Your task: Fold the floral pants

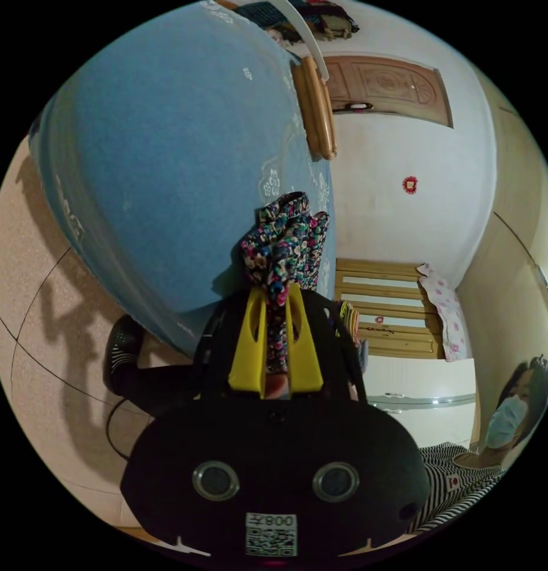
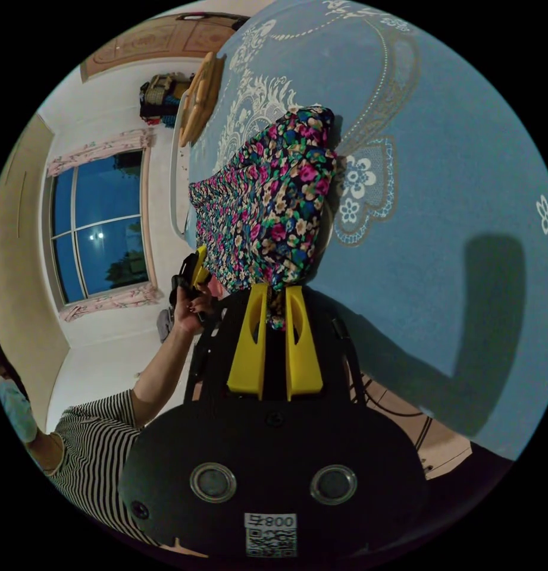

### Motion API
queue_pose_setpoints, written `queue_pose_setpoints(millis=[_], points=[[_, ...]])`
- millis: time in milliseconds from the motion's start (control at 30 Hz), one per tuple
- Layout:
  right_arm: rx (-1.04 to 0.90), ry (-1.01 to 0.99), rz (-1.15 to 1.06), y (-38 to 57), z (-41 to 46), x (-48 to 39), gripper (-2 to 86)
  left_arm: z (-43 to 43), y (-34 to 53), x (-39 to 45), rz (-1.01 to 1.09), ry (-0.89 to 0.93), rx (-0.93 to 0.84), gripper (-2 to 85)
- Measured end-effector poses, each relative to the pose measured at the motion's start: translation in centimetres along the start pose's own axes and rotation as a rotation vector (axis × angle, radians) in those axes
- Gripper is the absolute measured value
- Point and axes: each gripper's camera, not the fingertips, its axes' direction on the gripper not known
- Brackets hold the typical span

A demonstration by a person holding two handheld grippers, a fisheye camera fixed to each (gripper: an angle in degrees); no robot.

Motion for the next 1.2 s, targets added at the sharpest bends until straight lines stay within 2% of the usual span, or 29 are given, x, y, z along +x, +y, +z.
queue_pose_setpoints(millis=[200, 467, 733, 1067, 1200], points=[[-0.007, -0.028, 0.013, 2.4, -2.4, 0.8, 2.9, 1.1, 0.4, 4.0, 0.049, 0.067, 0.014, 4.4], [0.020, -0.285, -0.050, 7.5, -8.6, 1.4, 2.1, 4.1, 0.6, 11.7, 0.145, 0.145, 0.020, 4.0], [0.110, -0.425, -0.122, 13.9, -17.4, 1.9, 1.9, 8.5, 2.1, 19.9, 0.227, 0.220, 0.017, 4.0], [0.179, -0.470, -0.170, 24.5, -28.4, 4.7, 1.9, 18.6, 5.1, 30.5, 0.328, 0.175, -0.058, 4.0], [0.228, -0.492, -0.203, 28.1, -33.1, 5.7, 1.8, 24.1, 6.6, 34.5, 0.354, 0.227, -0.064, 4.0]])
